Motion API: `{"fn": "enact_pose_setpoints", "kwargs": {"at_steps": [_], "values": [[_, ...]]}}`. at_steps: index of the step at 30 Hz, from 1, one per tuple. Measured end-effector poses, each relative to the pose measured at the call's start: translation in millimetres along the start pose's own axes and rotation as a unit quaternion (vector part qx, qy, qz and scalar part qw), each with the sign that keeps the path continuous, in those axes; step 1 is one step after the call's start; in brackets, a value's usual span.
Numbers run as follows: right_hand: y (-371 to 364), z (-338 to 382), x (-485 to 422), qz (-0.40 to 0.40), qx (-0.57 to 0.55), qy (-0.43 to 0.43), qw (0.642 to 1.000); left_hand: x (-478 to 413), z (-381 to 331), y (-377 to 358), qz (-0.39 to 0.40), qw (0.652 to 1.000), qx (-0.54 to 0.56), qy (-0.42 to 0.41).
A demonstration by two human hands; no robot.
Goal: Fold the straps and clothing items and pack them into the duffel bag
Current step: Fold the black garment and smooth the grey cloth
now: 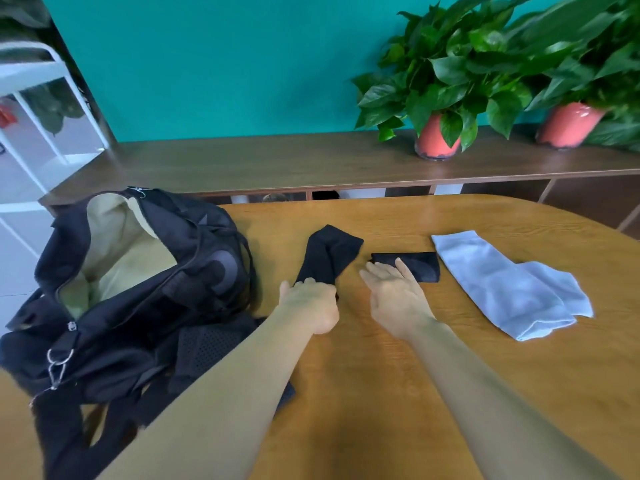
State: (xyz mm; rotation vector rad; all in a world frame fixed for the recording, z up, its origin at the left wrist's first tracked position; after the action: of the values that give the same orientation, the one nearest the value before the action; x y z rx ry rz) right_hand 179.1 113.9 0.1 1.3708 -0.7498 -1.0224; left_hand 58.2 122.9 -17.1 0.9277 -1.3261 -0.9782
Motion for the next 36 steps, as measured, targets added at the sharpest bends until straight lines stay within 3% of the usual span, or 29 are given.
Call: {"fn": "enact_pose_setpoints", "kwargs": {"at_steps": [8,13,16,21,28,36], "values": [[10,23,54,-0.001,-0.018,0.036,0.999,73,-30,-32,0.005,0.999,0.032,0.000],[7,22,86,0.020,-0.033,0.033,0.999,109,-45,-35,0.023,0.995,0.078,-0.055],[10,16,102,0.018,-0.030,0.020,0.999,112,-36,-19,-0.044,0.991,0.114,-0.052],[4,14,103,0.032,0.007,0.011,0.999,103,-8,-7,-0.166,0.984,0.066,0.022],[-13,25,69,0.098,0.055,0.053,0.992,84,-19,-35,-0.135,0.987,-0.042,-0.076],[-15,5,72,0.115,0.029,0.049,0.992,92,-8,-23,-0.127,0.985,-0.106,-0.042]]}}
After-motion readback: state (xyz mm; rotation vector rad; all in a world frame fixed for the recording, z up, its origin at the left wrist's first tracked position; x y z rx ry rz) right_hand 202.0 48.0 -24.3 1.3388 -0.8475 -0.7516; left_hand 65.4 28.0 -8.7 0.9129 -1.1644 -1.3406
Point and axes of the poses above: each hand's wrist, its own x-axis away from the middle knuckle, its own y-axis out of the back of the hand, z = x × y, the point moved 8 cm from there along -x, towards the middle knuckle, and after that the axes turned 10 degrees about y, right-handed, at the moved point
